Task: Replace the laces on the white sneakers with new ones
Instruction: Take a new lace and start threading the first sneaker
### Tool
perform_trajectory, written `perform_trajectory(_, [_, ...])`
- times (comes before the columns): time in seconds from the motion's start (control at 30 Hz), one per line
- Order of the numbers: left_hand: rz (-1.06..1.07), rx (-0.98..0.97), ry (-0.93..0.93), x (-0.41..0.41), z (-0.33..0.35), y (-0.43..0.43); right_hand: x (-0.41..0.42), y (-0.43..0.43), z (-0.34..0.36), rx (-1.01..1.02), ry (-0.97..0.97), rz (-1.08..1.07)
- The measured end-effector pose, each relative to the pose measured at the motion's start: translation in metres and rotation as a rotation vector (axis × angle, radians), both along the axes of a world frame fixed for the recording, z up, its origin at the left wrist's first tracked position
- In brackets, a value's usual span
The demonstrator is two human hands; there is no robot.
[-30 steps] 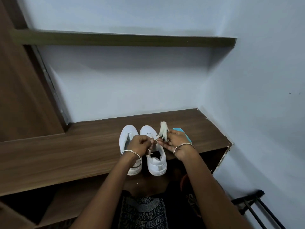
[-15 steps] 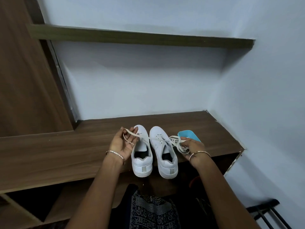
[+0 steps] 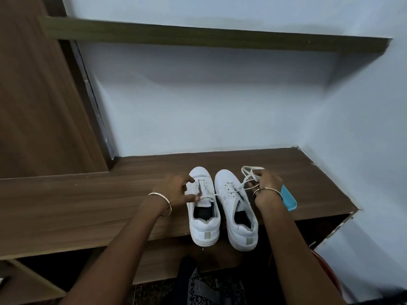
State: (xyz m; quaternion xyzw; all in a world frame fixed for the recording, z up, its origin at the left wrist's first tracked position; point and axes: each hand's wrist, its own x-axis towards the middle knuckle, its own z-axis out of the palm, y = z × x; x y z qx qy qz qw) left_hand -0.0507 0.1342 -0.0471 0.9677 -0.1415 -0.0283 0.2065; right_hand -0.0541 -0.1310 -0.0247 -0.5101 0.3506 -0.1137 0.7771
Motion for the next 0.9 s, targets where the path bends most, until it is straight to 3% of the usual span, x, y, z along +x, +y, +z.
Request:
perform_trajectory(0.13, [-0.001, 0.151, -0.015, -0.001, -0.001, 0.01, 0.005, -0.013, -0.002, -0.09, 0.043, 0.075])
perform_trajectory(0.2, [0.029, 0.131, -0.053, -0.003, -0.002, 0.015, 0.005, -0.015, -0.01, -0.423, 0.148, 0.183])
perform_trajectory(0.27, [0.046, -0.053, -0.053, -0.008, -0.004, 0.016, -0.003, -0.009, -0.017, -0.864, 0.241, 0.213])
perform_trajectory(0.33, [0.05, -0.286, -0.037, -0.013, -0.003, 0.011, -0.014, 0.003, -0.02, -1.035, 0.078, 0.247])
perform_trajectory(0.43, [0.029, -0.553, 0.037, -0.025, 0.005, -0.009, -0.025, 0.03, -0.02, -0.963, -0.258, 0.627])
perform_trajectory(0.53, [0.046, -0.645, 0.082, -0.03, 0.016, -0.025, -0.033, 0.055, -0.015, -0.915, -0.354, 0.869])
perform_trajectory(0.7, [0.155, -0.656, 0.078, -0.029, 0.015, -0.022, -0.037, 0.059, -0.01, -0.754, -0.421, 0.851])
perform_trajectory(0.9, [0.355, -0.506, 0.073, -0.044, 0.017, -0.018, -0.05, 0.055, -0.005, -0.659, -0.411, 0.814])
